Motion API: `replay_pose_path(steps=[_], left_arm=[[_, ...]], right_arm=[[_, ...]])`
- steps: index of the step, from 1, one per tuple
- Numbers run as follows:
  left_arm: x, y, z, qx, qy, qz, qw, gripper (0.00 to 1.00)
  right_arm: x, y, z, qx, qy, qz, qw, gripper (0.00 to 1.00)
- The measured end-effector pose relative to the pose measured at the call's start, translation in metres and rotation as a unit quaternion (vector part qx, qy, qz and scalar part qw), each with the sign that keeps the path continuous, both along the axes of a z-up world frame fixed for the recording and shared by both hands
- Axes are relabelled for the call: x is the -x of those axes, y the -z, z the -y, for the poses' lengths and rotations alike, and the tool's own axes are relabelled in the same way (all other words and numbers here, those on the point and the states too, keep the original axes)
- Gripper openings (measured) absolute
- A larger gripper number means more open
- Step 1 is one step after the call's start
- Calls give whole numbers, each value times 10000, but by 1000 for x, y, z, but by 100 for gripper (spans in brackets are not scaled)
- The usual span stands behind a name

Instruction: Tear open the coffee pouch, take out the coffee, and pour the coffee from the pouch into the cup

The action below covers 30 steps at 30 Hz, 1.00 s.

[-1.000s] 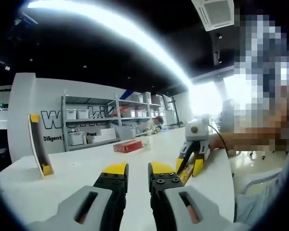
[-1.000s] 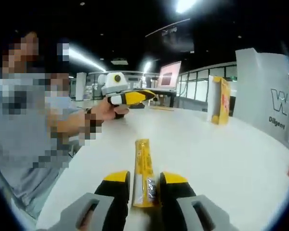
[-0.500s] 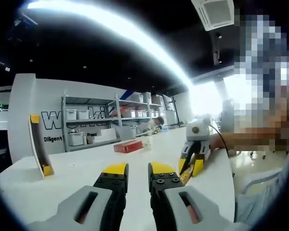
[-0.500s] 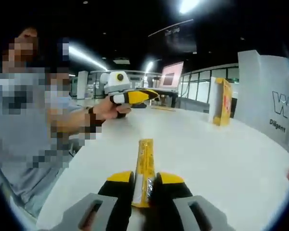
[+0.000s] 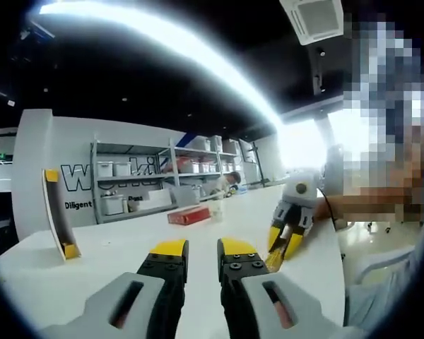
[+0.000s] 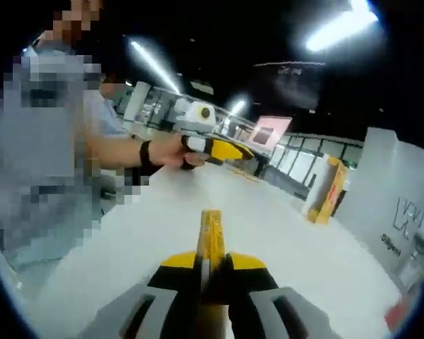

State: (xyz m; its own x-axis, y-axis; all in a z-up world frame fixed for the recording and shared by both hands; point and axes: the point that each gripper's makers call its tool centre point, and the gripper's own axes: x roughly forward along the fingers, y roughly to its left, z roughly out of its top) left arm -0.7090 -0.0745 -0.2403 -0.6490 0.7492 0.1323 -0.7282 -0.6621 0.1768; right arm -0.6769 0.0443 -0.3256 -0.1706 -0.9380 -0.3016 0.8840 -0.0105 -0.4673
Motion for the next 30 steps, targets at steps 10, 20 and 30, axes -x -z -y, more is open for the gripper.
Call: replay_pose_path(steps=[10,20,30], left_arm=[[0,-1,0,-2,8,-18,10000,19],[0,0,0,5,11,-8,10000,19],[0,1,0,18,-11,13,10000,19]], right_arm=[[1,-9,-5,101,36,-355,9993,11],[9,-6,-7,185,164,329,9992,19],[28,-12,-15,670,380,2029,9762,24]])
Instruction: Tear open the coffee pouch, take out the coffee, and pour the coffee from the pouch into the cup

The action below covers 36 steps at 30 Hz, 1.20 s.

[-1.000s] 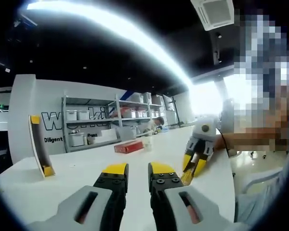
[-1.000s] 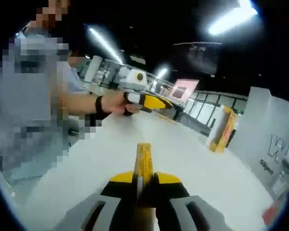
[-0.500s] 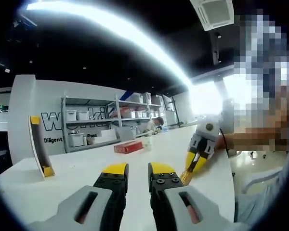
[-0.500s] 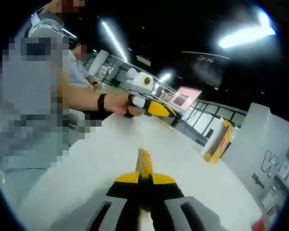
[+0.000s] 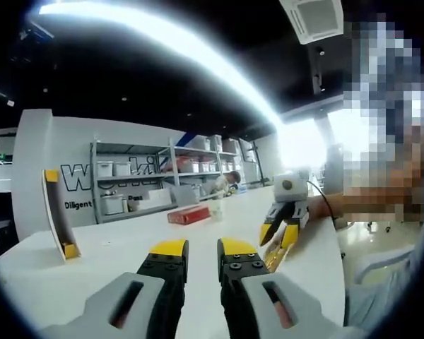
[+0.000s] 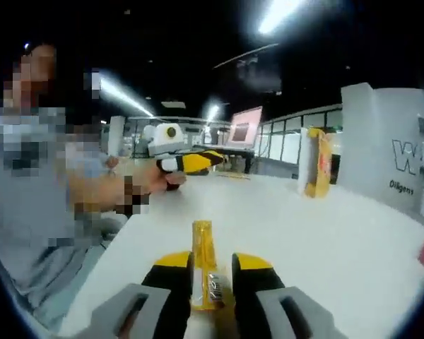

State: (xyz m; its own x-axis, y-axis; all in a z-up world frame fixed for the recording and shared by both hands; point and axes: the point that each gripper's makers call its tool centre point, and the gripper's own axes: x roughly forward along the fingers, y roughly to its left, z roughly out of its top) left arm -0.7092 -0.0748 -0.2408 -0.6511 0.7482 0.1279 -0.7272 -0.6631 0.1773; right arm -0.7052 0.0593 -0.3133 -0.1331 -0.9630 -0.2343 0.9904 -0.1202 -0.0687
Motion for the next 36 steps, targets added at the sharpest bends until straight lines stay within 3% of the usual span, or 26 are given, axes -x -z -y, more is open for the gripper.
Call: replay_pose_path(steps=[4,12,18,22,27,30,33,36], left_arm=[[0,0,0,-1,-10,-5,10000,19],[0,0,1,-7,-33,0,10000,19],[0,0,1,0,-42,0,10000,19],[-1,1,1,12,-50,10,10000,19],[-2,1,0,14,-51,9,10000,19],[-2,1,0,28,-46,13,10000,19],[-6,-1,-2,-13,19,-11,10000,19],[-9,-4,-2,-81,62,-56,9999,19]], right_arm=[[-3,12,7,-301,-104,92,9994,25],[-5,20,8,-492,-46,229,9985,24],[-8,23,7,-582,-92,152,9981,21],[-13,21,7,-571,-173,-196,9980,20],[-14,19,5,-629,-139,-849,9943,18],[-14,16,5,-724,5,-1285,9891,16],[-19,14,8,-867,13,-1903,9779,15],[-22,11,11,-879,84,-2147,9727,15]])
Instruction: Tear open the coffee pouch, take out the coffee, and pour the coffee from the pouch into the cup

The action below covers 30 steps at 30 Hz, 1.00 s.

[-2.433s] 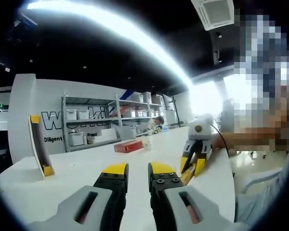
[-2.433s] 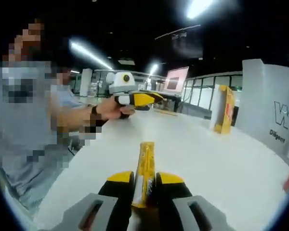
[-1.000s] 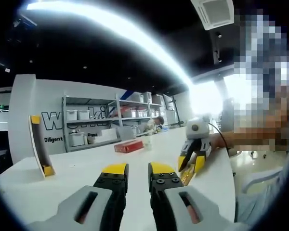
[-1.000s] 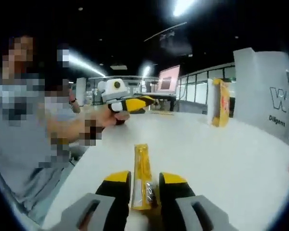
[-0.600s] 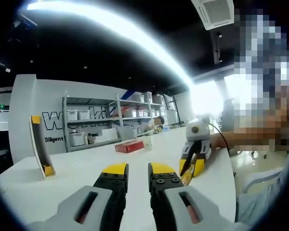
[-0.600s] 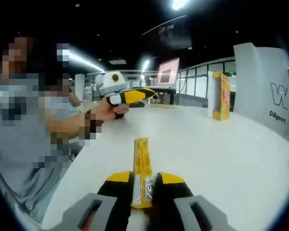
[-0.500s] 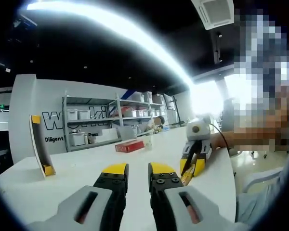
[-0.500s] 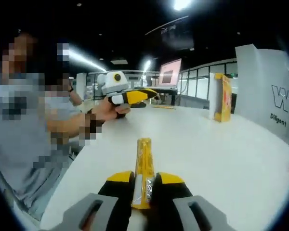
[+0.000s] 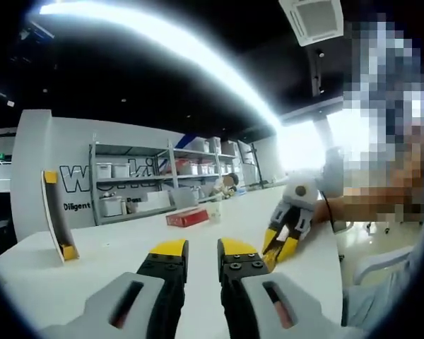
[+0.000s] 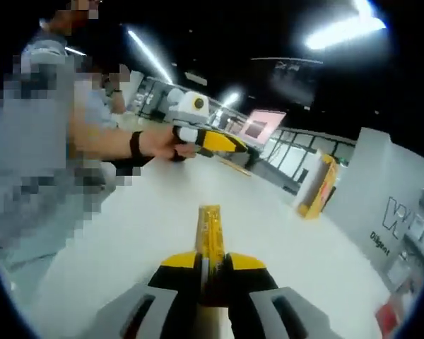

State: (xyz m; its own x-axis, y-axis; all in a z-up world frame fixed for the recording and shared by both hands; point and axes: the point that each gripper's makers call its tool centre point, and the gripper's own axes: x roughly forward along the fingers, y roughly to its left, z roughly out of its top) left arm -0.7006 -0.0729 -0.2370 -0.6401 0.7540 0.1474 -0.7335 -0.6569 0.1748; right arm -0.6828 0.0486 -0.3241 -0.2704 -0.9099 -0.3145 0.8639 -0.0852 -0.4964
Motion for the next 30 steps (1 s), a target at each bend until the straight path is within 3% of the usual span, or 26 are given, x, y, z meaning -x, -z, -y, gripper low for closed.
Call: replay_pose_path(steps=[5,10,11,18,22,25,27,30], left_arm=[[0,5,-5,77,79,91,9999,20],[-1,9,-9,60,215,245,9995,20],[-2,9,-9,46,265,289,9992,20],[-13,12,-19,-326,928,900,9911,21],[-23,9,-24,-503,1330,1133,9833,23],[-26,11,-28,-500,1494,1236,9797,26],[-29,14,-33,-451,1600,1310,9773,27],[-33,20,-39,-349,1717,1380,9748,27]], right_arm=[[-6,-15,4,73,71,-825,9965,15],[-14,-25,6,213,86,-1207,9924,14],[-15,-28,7,196,125,-1396,9899,14],[-24,-35,14,121,18,-2123,9771,14],[-20,-43,13,119,-11,-2670,9636,14],[-25,-52,16,156,-27,-3144,9492,14],[-25,-59,15,170,-12,-3538,9352,14],[-22,-61,11,231,-28,-3648,9308,14]])
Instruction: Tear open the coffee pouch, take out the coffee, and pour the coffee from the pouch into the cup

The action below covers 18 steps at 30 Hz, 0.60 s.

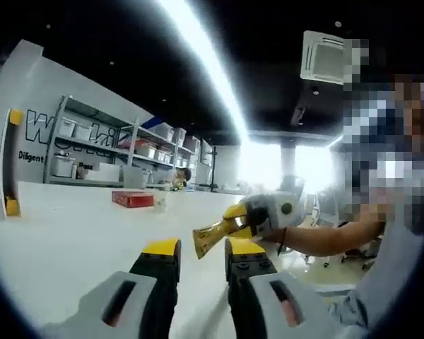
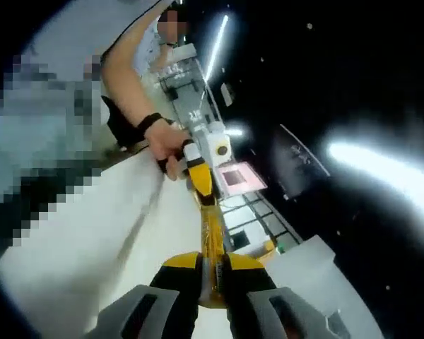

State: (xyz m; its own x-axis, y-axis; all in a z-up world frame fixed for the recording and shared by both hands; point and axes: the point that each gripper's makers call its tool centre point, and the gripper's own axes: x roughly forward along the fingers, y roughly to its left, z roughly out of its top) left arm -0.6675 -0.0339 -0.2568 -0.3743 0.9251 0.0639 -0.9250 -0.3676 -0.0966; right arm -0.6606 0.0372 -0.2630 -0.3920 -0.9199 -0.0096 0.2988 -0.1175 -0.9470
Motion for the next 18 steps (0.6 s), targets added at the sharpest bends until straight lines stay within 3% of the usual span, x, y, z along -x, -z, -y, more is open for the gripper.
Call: replay_pose_path(steps=[11,18], left_arm=[[-8,-2,-1,-120,147,14,9998,23],[-17,-2,-6,-126,376,32,9992,23]], right_arm=[[-1,0,6,-151,-47,-502,9986,14],[-4,4,11,-276,-182,-495,9982,14]])
